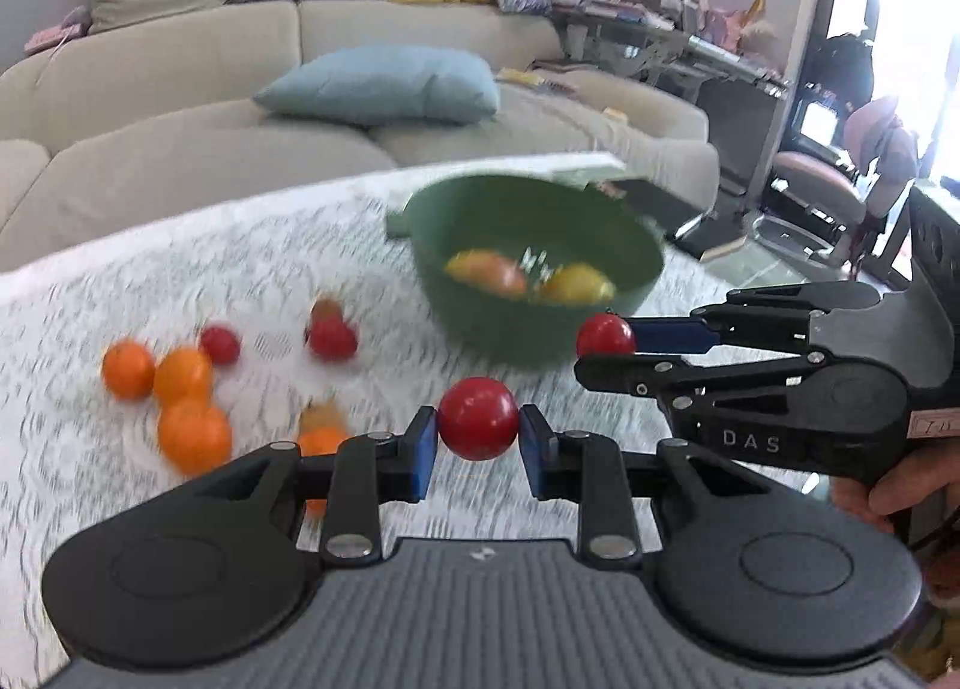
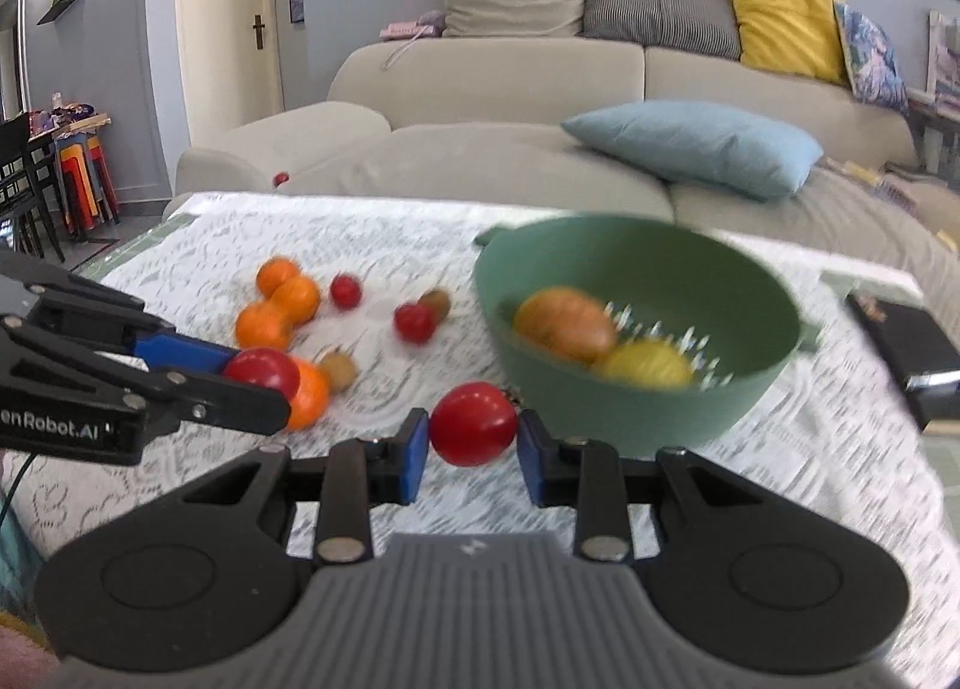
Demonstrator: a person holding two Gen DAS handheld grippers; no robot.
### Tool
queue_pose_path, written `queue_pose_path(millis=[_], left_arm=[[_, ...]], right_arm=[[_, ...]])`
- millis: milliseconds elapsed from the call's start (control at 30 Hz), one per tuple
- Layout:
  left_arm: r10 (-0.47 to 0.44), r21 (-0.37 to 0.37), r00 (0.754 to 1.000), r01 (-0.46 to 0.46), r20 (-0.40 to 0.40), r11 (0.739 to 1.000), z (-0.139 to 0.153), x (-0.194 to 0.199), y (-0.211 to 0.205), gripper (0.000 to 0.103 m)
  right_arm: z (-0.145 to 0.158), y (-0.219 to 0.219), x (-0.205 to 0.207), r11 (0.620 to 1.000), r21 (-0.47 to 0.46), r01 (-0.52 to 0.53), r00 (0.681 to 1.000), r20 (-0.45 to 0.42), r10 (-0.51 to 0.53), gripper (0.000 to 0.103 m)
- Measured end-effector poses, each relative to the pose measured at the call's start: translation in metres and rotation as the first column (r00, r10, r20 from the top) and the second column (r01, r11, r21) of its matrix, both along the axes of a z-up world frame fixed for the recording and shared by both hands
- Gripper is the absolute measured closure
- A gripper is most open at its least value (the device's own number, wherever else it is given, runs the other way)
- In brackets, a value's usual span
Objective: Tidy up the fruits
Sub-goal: 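Carry both cherry tomatoes toward the green colander, then lower both cherry tomatoes into the colander beside the pears and open both tools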
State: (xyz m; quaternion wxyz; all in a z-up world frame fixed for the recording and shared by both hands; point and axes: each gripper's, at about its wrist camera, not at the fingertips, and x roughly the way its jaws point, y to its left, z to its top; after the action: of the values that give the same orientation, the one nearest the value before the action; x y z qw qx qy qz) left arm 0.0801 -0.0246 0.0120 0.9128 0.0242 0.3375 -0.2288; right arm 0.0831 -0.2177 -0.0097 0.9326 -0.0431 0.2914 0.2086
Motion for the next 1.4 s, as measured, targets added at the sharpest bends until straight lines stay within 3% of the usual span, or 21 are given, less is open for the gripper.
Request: queue_pose_path(millis=[200, 333, 633, 800, 1133, 1400], left_arm=[[-0.05, -0.037, 0.999, 0.05, 0.01, 0.998, 0.025, 0.033, -0.019, 0.07], [-0.067, -0.006, 0.998, 0.066, -0.013, 0.998, 0.03, 0.062, -0.034, 0.07], [-0.105, 0.08, 0.99, 0.113, -0.093, 0.99, 0.021, 0.107, -0.057, 0.07], [-0.12, 0.102, 0.982, 0.136, -0.145, 0.985, 0.012, 0.122, -0.06, 0.07], [-0.145, 0.145, 0.969, 0.175, -0.199, 0.974, -0.002, 0.137, -0.066, 0.07], [-0.158, 0.13, 0.966, 0.187, -0.205, 0.974, -0.004, 0.14, -0.063, 0.07]], right_arm=[[0.025, -0.013, 0.024, 0.998, -0.054, -0.032, 0.999, 0.031, 0.034, 0.074], [0.029, -0.017, 0.043, 0.993, -0.106, -0.055, 0.998, 0.012, 0.057, 0.074], [0.022, -0.023, 0.094, 0.989, -0.085, -0.119, 0.984, -0.147, 0.106, 0.074], [0.018, -0.019, 0.109, 0.986, -0.073, -0.152, 0.968, -0.21, 0.134, 0.074], [0.01, -0.003, 0.128, 0.961, -0.135, -0.24, 0.933, -0.305, 0.19, 0.074], [0.01, 0.003, 0.131, 0.947, -0.17, -0.271, 0.924, -0.321, 0.207, 0.072]])
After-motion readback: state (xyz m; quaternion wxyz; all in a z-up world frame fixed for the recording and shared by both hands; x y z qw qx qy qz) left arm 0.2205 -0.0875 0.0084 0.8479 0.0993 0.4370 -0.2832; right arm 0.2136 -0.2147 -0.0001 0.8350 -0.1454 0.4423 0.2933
